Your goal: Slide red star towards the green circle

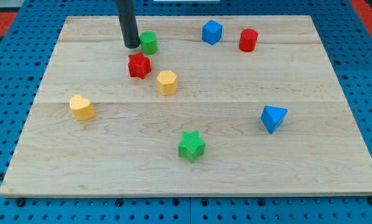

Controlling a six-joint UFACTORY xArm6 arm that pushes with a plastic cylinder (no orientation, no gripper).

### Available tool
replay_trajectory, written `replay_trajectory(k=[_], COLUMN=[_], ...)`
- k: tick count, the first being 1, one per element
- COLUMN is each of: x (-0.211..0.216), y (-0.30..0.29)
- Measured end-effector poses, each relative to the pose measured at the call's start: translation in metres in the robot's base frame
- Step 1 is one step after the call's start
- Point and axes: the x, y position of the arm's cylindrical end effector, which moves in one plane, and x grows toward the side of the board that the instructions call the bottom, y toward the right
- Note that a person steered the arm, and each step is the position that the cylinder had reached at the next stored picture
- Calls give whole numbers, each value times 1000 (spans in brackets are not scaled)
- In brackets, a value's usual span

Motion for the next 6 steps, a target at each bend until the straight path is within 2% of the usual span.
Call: replay_trajectory(k=[1,2,3,4,5,6], x=[1,0,41,89,86,94], y=[43,-51,-56,-50,15,26])
